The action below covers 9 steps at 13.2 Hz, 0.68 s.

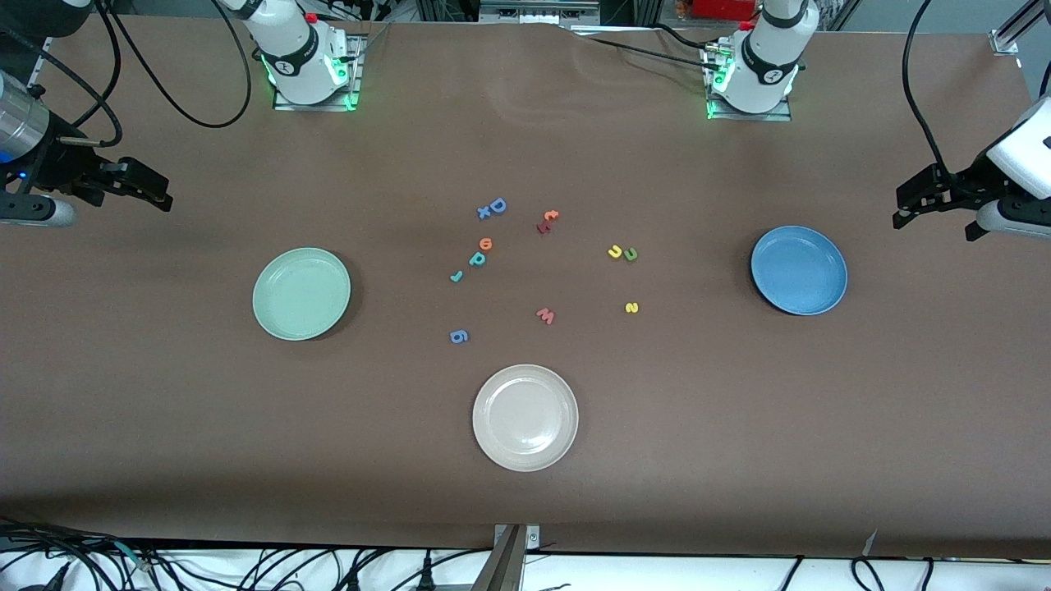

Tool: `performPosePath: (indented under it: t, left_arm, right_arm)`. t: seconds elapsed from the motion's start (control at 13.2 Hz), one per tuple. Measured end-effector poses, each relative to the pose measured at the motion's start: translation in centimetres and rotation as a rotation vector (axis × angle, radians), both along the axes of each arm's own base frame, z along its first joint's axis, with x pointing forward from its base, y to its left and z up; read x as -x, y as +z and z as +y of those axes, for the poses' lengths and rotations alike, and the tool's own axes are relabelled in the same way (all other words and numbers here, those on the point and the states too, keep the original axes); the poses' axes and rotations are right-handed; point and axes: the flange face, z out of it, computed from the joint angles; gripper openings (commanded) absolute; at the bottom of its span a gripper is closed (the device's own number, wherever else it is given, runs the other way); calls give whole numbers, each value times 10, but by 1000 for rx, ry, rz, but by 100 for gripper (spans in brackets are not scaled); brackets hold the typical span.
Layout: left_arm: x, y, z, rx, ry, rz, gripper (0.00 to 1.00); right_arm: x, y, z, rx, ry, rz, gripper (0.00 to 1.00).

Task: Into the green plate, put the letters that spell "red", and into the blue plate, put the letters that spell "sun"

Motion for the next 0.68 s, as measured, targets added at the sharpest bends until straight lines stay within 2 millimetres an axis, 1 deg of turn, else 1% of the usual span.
performPosePath:
  t: [0.3, 0.68]
  left_arm:
    - [-1, 5, -2, 0, -3, -11, 100]
    - [-1, 6, -2, 0, -4, -12, 100]
  right_arm:
    - [0, 0, 3, 0, 5, 0, 100]
    - [0, 0, 4, 0, 7, 0, 100]
